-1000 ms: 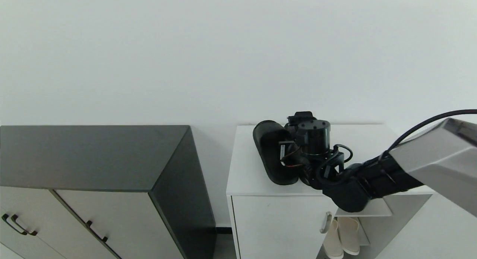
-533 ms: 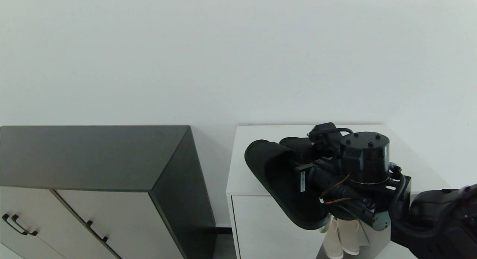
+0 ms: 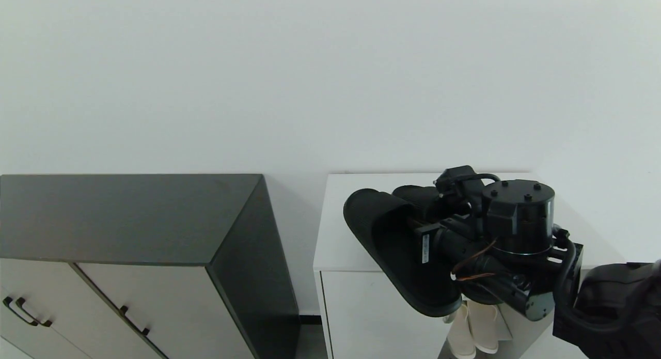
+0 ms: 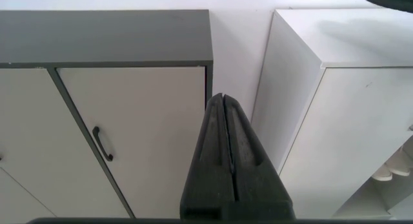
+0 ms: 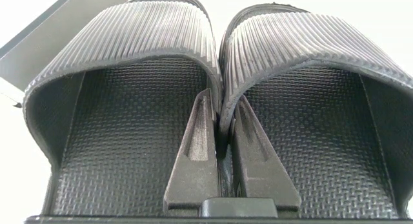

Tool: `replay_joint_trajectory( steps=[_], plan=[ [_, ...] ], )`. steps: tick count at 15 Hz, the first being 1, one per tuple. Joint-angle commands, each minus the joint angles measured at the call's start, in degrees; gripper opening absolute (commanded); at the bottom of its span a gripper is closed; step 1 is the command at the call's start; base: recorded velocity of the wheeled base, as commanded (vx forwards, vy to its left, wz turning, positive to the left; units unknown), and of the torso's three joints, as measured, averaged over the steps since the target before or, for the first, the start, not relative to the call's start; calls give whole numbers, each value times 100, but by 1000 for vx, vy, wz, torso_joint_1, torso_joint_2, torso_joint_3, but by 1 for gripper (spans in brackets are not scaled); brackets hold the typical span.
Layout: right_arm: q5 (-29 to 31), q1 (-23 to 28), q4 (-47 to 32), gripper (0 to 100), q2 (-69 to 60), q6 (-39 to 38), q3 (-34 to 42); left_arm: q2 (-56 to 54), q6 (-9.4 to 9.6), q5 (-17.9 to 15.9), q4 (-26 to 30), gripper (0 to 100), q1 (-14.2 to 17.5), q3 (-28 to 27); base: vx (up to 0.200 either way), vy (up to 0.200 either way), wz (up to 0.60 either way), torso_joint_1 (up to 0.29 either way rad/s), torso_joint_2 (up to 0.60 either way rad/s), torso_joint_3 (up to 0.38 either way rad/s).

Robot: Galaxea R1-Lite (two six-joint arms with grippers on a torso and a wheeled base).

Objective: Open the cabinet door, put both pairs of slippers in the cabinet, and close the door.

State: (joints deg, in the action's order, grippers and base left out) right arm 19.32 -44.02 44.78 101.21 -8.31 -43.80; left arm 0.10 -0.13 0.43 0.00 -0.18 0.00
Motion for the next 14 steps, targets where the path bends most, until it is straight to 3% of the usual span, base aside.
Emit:
replay_joint_trajectory(
  steps=[1,13,14],
  plan=[
    [1,-1,5,0,66,5,3,-1,-13,1,-9,0,1,0,-200,0,0,-2,12,2],
    [10,7,101,0,75,119,38,-1,-22,10,-9,0,1,0,-200,0,0,2,2,0],
    [10,7,119,0,92,119,47,-1,-22,10,-9,0,1,0,0,0,0,0,0,0]
  ],
)
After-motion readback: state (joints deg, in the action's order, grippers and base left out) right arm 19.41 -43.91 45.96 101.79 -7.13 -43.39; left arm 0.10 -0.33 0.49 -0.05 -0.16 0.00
